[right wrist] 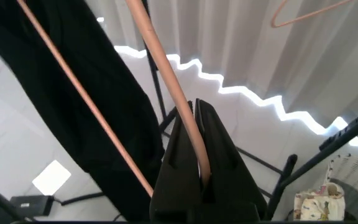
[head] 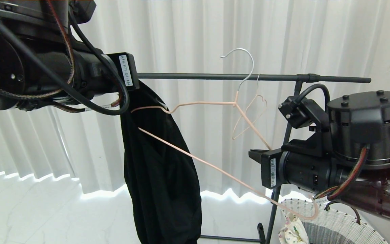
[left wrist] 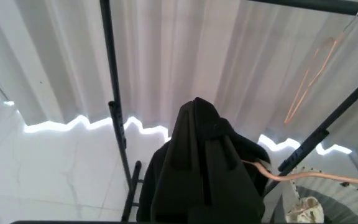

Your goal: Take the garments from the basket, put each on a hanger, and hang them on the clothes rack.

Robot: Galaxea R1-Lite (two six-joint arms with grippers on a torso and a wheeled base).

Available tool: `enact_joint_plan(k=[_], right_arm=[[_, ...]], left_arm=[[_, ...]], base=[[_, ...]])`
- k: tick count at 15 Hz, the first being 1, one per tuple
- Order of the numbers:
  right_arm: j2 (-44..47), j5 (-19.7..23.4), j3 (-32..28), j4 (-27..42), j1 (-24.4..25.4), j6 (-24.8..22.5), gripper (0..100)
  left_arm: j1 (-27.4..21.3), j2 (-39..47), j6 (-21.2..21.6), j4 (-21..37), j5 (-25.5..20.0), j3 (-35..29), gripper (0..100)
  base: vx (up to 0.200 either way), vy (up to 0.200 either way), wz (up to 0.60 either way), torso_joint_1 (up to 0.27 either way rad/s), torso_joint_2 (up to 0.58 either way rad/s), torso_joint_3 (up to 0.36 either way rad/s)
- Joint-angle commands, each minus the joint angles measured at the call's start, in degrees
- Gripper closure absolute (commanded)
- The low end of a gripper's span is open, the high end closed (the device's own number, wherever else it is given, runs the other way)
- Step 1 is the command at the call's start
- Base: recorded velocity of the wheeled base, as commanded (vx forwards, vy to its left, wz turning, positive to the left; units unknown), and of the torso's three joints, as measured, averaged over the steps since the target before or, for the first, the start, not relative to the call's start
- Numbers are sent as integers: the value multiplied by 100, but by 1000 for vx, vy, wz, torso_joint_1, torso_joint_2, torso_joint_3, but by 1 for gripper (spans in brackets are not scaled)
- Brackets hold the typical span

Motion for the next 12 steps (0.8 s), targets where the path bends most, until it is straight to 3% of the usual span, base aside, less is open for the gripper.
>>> enact_joint_plan(k=[1,4,7,12], right_arm=[[-93,1,-28,-16,-17,-1,100],[13,1,-98,-52,79,-1,100],[285,-8,-362,-166,211,8,100],[584,-26,-652,-175,624,298,100]], left_arm=[[-93,-8,-6,-1,-10,-9,100],[-646,0,-129,-1,-10,-18,100],[-1279,36,-525,-1,-10,-79,100],[-1622,167,-621,-1,-10,-316,100]], base=[[0,0,0,0,0,0],[0,0,0,0,0,0],[0,0,0,0,0,0],[0,0,0,0,0,0]])
